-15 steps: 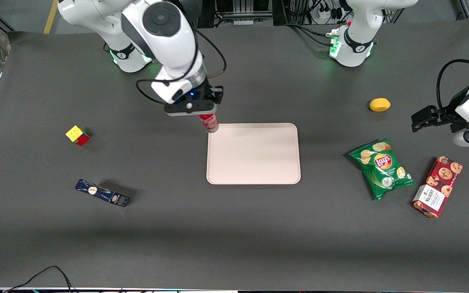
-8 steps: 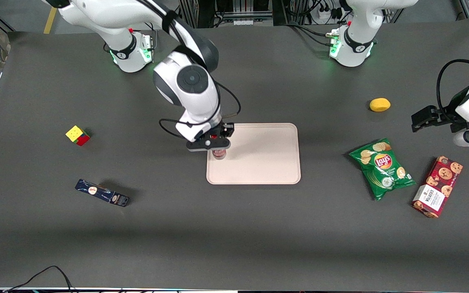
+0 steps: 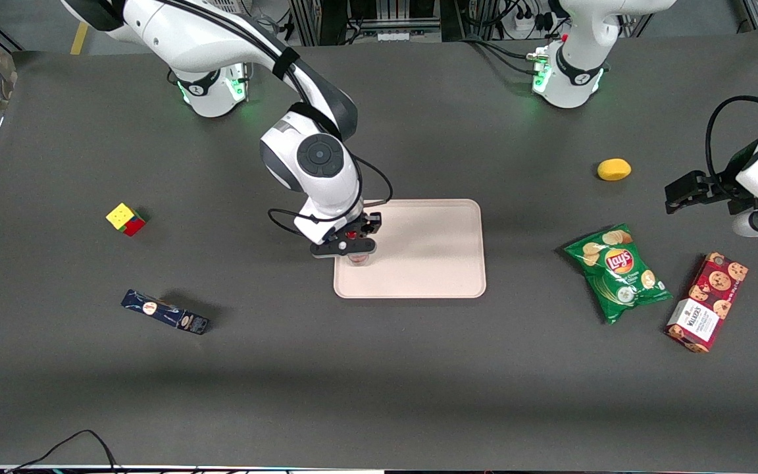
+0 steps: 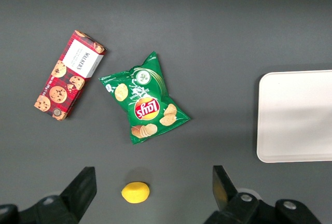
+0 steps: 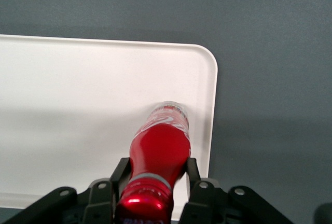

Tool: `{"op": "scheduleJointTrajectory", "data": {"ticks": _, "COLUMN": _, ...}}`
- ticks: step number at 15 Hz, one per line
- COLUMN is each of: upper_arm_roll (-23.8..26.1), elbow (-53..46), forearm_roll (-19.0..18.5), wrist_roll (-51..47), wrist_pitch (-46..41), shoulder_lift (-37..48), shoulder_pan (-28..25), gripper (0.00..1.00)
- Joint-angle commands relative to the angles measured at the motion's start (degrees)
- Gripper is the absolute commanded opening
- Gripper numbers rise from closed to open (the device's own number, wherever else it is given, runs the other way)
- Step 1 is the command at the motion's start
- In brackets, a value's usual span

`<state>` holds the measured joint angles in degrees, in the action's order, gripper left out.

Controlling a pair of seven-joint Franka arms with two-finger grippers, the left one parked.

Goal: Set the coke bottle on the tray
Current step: 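Lower the bottle onto the tray and open the right gripper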

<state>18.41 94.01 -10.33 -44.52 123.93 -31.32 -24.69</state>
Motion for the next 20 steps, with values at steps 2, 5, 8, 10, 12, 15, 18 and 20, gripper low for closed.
{"op": "scheduleJointTrajectory", "data": {"ticks": 2, "upper_arm_roll": -0.22, "elbow": 1.96, "forearm_roll": -1.97, "wrist_roll": -1.54, "wrist_pitch": 3.51, "shoulder_lift": -0.15, "shoulder_pan": 0.0, "gripper": 0.0}}
{"op": "scheduleJointTrajectory", "data": {"ticks": 5, "upper_arm_roll": -0.22, "elbow": 1.96, "forearm_roll": -1.97, "wrist_roll": -1.54, "wrist_pitch": 3.95, "shoulder_lift": -0.5, "shoulder_pan": 0.0, "gripper": 0.0}}
{"op": "scheduleJointTrajectory", "data": {"ticks": 8, "upper_arm_roll": -0.22, "elbow": 1.96, "forearm_roll": -1.97, "wrist_roll": -1.36, "wrist_pitch": 3.86, "shoulder_lift": -0.5, "shoulder_pan": 0.08, "gripper": 0.0}}
{"op": "scheduleJointTrajectory", "data": {"ticks": 10, "upper_arm_roll": -0.66, "elbow": 1.79, "forearm_roll": -1.97, "wrist_roll": -1.01, "wrist_pitch": 3.86, "shoulder_lift": -0.5, "shoulder_pan": 0.09, "gripper": 0.0}}
{"op": "scheduleJointTrajectory", "data": {"ticks": 12, "upper_arm_roll": -0.66, "elbow": 1.79, "forearm_roll": -1.97, "wrist_roll": -1.36, "wrist_pitch": 3.86, "shoulder_lift": -0.5, "shoulder_pan": 0.17, "gripper": 1.0}}
{"op": "scheduleJointTrajectory", "data": {"ticks": 15, "upper_arm_roll": -0.75, "elbow": 1.53, "forearm_roll": -1.8, "wrist_roll": -1.19, "wrist_pitch": 3.77, "shoulder_lift": -0.59, "shoulder_pan": 0.35, "gripper": 1.0}}
{"op": "scheduleJointTrajectory", "data": {"ticks": 18, "upper_arm_roll": -0.75, "elbow": 1.52, "forearm_roll": -1.8, "wrist_roll": -1.27, "wrist_pitch": 3.68, "shoulder_lift": -0.5, "shoulder_pan": 0.35, "gripper": 1.0}}
{"op": "scheduleJointTrajectory", "data": {"ticks": 20, "upper_arm_roll": -0.75, "elbow": 1.26, "forearm_roll": -1.8, "wrist_roll": -1.54, "wrist_pitch": 3.68, "shoulder_lift": -0.5, "shoulder_pan": 0.35, "gripper": 1.0}}
